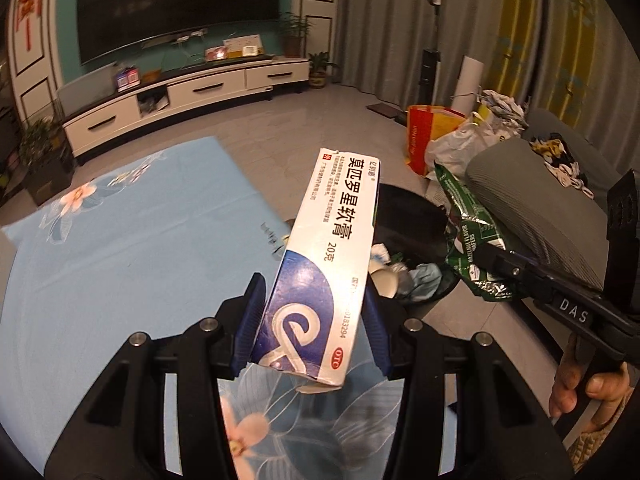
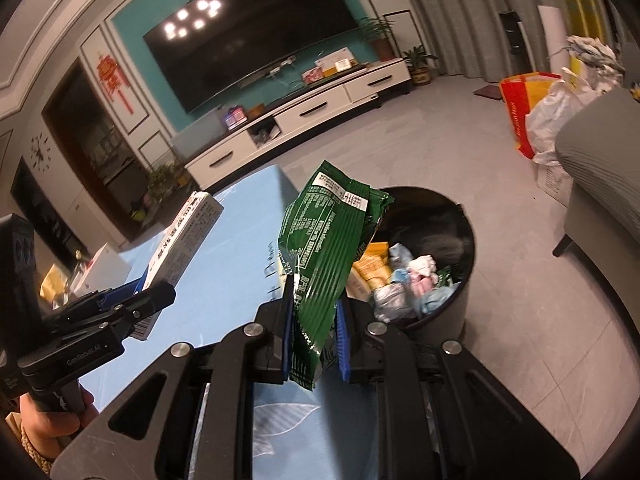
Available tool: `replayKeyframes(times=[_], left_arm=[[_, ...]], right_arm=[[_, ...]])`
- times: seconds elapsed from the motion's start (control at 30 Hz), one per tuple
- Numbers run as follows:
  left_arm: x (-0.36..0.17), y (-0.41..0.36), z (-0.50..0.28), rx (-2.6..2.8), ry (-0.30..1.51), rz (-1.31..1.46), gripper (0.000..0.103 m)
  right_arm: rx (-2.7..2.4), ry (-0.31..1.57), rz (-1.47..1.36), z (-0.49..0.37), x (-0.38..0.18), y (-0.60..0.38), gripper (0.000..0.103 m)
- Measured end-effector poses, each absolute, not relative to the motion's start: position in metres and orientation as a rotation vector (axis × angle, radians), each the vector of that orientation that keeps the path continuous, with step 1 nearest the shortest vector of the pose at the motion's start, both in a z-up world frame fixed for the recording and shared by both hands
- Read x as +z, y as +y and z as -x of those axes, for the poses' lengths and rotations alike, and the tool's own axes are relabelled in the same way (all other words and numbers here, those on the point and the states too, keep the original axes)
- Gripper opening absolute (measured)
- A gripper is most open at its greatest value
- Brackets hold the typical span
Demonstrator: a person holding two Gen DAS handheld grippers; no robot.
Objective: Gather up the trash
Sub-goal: 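Carry the medicine box and green packet in both tools over the black bin, then open both tools above the bin to drop the box and packet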
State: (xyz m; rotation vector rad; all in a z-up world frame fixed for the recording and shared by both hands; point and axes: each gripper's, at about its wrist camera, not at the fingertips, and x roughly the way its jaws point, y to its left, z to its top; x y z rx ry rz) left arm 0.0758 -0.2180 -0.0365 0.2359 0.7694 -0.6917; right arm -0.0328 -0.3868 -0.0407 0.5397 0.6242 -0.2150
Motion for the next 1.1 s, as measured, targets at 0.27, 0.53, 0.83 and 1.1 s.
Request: replayKeyframes(times=[0.27, 0.53, 0.83, 1.1], left_arm=[[-0.046, -0.265, -0.085, -0.735, 0.781, -0.266, 0.048], [-0.065, -0.29, -0.1, -0.737, 0.815, -0.286, 0.048], [-0.086, -0.311, -0.116, -0.728, 0.854, -0.315, 0.048], [-0.101, -0.328, -0.123, -0.731, 0.876, -0.36, 0.049]], right_arm=[[-0.226, 0.634, -0.571, 0.026, -0.054, -0.409, 0.018], [-0.225, 0.657, -0.589, 0.013, -0.068, -0.42, 0.018], [-0.238, 0.709, -0.596, -0.005, -0.083, -0.429, 0.018], [-0.266, 0.764, -0.579, -0.019, -0.091, -0.429, 0.019]])
